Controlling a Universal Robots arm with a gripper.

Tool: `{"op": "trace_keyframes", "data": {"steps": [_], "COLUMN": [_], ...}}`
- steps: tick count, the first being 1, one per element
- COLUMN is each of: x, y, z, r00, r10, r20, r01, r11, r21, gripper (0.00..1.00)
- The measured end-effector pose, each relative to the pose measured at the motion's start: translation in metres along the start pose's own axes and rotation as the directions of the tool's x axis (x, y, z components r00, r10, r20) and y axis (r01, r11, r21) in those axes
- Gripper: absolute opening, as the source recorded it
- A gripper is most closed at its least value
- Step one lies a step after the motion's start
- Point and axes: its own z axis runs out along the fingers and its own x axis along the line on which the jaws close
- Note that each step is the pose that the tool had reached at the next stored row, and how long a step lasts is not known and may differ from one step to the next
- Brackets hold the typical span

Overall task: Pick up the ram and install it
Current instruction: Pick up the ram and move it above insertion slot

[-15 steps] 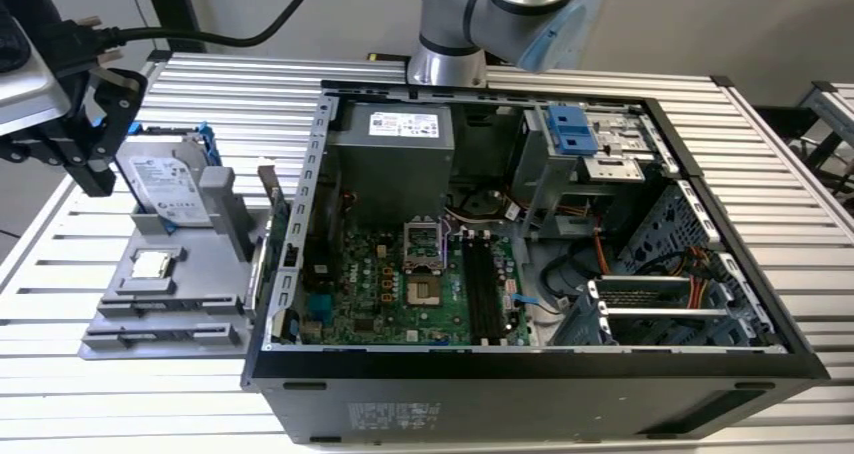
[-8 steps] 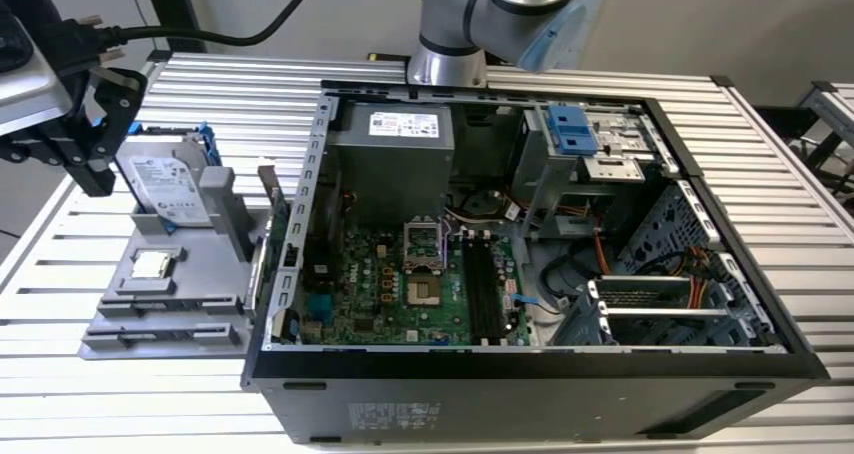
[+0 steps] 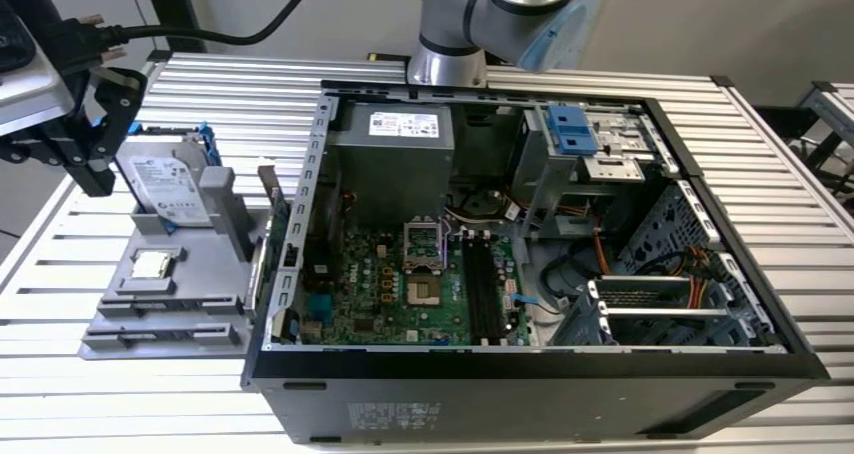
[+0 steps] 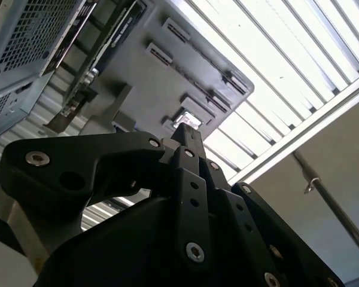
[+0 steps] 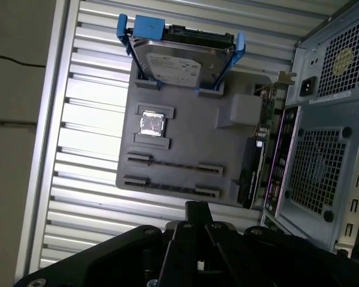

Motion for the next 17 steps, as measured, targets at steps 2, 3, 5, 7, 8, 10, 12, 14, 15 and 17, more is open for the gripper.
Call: {"op": "trace_keyframes", "data": {"steps": [2, 3, 5, 7, 8, 10, 12, 14, 15, 17], "x": [0.0, 0.0, 0.0, 0.0, 0.0, 0.0, 0.0, 0.0, 0.0, 0.0], "y": [0.0, 0.0, 0.0, 0.0, 0.0, 0.0, 0.0, 0.0, 0.0, 0.0], "z": [0.0, 0.0, 0.0, 0.0, 0.0, 0.0, 0.0, 0.0, 0.0, 0.0], "r00": [1.0, 1.0, 1.0, 1.0, 1.0, 0.9999, 0.9999, 0.9998, 0.9998, 0.9998], "r10": [-0.002, -0.004, -0.006, -0.009, -0.01, -0.013, -0.015, -0.018, -0.019, -0.021], "r20": [-0.0002, -0.0001, -0.0003, -0.0004, -0.0005, -0.0006, -0.0007, -0.0008, -0.0009, -0.001], "r01": [0.002, 0.004, 0.006, 0.009, 0.01, 0.013, 0.015, 0.018, 0.019, 0.021], "r11": [1.0, 1.0, 1.0, 1.0, 1.0, 0.9999, 0.9999, 0.9998, 0.9998, 0.9998], "r21": [0.0, -0.0001, -0.0001, -0.0002, -0.0002, -0.0002, -0.0003, -0.0004, -0.0004, -0.0004], "gripper": [0.0, 0.0, 0.0, 0.0, 0.0, 0.0, 0.0, 0.0, 0.0, 0.0]}}
